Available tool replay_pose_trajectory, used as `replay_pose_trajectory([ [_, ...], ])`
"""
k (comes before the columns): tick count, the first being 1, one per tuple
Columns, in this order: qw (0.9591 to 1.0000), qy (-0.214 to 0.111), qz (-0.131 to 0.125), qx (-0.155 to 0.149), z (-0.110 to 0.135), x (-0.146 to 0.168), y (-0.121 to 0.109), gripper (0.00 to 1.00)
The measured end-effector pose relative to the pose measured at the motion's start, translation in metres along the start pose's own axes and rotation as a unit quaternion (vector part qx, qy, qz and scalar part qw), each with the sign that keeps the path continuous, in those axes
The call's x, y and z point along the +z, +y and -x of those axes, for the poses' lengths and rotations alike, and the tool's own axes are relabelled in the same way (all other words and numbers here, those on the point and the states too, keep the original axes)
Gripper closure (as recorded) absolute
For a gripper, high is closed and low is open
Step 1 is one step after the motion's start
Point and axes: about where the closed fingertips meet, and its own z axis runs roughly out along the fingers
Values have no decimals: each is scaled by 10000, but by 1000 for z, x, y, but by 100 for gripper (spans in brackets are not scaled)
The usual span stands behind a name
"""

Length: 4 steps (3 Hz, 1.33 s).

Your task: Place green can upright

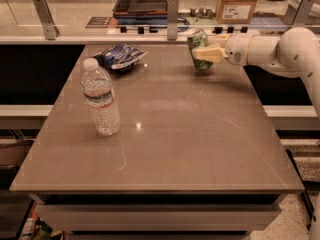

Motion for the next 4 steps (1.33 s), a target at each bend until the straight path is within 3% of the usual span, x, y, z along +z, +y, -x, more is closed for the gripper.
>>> replay_pose_trajectory([
  [3, 9993, -180, -2, 317, -28, 7, -5, 100],
  [4, 9993, -179, -3, 317, -27, 7, -5, 82],
])
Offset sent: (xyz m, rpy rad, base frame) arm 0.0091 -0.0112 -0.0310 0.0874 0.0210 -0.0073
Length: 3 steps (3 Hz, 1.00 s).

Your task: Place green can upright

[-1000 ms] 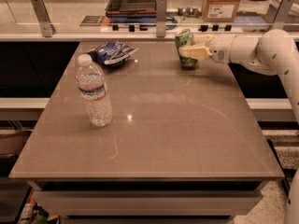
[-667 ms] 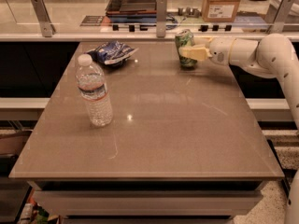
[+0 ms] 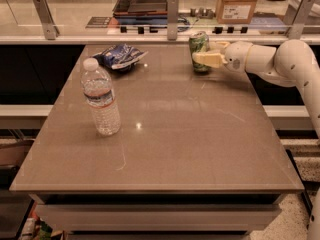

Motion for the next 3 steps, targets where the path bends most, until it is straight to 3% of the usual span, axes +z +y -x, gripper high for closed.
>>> replay_pose_trajectory([
  [3, 10000, -3, 78, 10, 0, 10, 5, 12],
])
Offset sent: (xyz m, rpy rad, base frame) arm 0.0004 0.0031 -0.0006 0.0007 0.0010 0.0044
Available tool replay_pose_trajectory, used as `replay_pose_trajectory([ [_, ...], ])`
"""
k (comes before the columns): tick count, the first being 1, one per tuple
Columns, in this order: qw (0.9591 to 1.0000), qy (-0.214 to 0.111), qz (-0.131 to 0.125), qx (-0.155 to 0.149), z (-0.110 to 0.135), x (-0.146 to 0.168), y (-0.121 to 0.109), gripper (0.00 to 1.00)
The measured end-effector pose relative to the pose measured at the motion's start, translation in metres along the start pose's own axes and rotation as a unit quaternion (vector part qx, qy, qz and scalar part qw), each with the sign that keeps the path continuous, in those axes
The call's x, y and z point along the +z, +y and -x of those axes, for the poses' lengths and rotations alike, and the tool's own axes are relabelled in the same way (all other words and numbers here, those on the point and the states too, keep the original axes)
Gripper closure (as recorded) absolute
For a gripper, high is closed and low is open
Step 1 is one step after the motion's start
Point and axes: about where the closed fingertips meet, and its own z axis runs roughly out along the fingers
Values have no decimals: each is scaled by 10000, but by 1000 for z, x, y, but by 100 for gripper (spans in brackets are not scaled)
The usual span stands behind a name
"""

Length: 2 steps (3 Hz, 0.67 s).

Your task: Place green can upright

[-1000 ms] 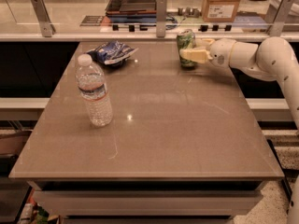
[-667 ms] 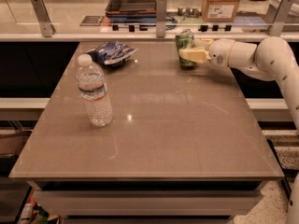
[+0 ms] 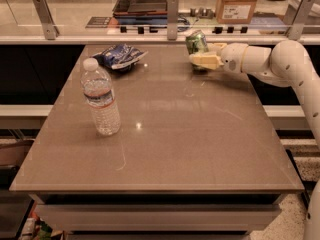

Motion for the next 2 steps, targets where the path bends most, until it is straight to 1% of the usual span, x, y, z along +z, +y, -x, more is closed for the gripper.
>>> replay_pose_trajectory([
  [1, 10000, -1, 26, 3, 0, 3, 2, 0],
  [2, 10000, -1, 27, 3, 0, 3, 2, 0],
])
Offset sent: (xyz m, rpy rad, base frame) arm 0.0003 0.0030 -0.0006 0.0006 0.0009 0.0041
